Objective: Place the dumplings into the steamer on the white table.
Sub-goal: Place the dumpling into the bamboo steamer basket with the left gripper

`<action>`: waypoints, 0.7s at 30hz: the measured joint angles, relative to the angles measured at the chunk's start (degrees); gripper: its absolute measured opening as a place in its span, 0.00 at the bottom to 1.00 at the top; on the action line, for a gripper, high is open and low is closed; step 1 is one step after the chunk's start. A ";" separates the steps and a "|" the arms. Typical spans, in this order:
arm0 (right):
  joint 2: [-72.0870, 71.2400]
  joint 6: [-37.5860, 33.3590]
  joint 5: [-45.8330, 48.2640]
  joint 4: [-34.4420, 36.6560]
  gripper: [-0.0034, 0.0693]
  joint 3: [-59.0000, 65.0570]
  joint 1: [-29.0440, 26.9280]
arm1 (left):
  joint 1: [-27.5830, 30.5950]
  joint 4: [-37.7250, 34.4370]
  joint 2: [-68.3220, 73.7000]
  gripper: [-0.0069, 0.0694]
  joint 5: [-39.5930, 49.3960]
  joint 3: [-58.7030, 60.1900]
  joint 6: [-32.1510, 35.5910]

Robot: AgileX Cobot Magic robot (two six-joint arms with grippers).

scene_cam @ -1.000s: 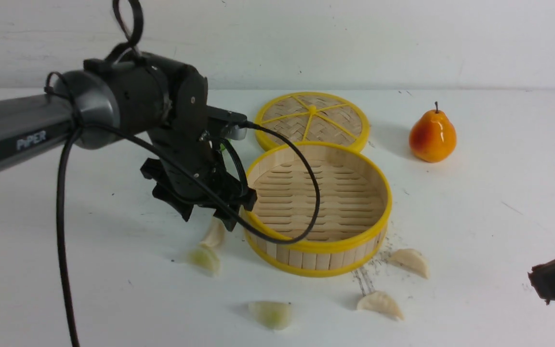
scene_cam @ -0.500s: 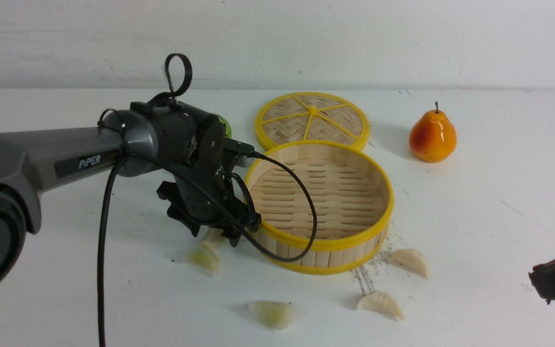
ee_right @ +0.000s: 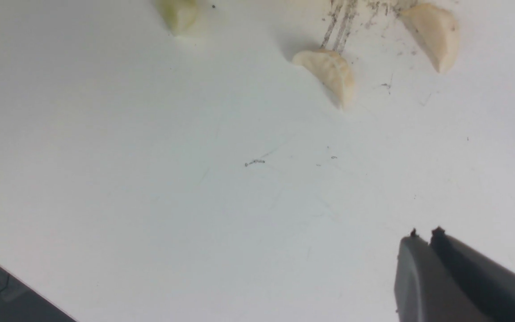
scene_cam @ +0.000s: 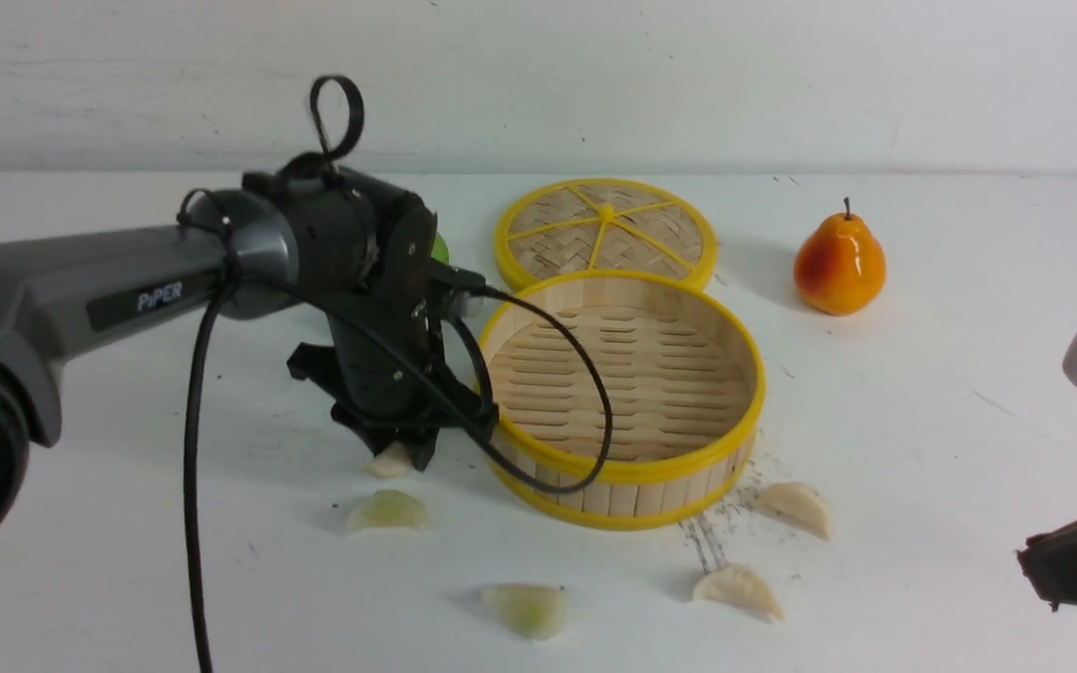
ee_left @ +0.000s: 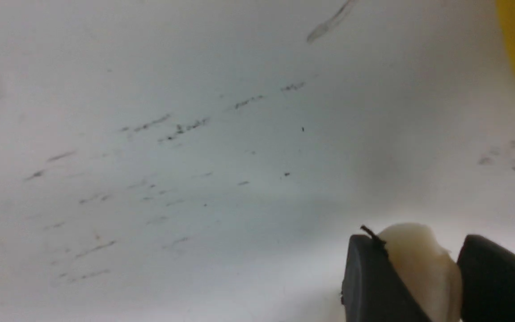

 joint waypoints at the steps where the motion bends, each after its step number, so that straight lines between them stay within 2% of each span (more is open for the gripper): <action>1: 0.00 0.00 0.00 0.00 0.09 0.00 0.00 | -0.48 -0.25 -1.30 0.40 1.62 -2.55 -0.26; 6: 0.00 0.00 -0.04 1.61 0.09 0.00 0.00 | -4.30 -2.57 -4.23 0.40 5.05 -12.80 -1.28; 8: 0.00 0.00 -0.04 3.42 0.09 0.00 0.00 | -7.78 -3.66 -3.71 0.40 5.21 -18.83 -1.96; 13: 0.00 -0.06 1.77 6.24 0.09 0.00 0.00 | -12.44 -4.74 2.37 0.40 3.20 -27.81 -7.56; 17: 0.00 -0.17 6.65 6.29 0.10 0.00 0.00 | -12.65 -4.09 9.87 0.40 -1.42 -31.68 -13.29; 21: -0.66 -0.51 9.67 6.29 0.10 0.00 0.00 | -12.45 0.61 14.50 0.40 -6.23 -32.12 -18.25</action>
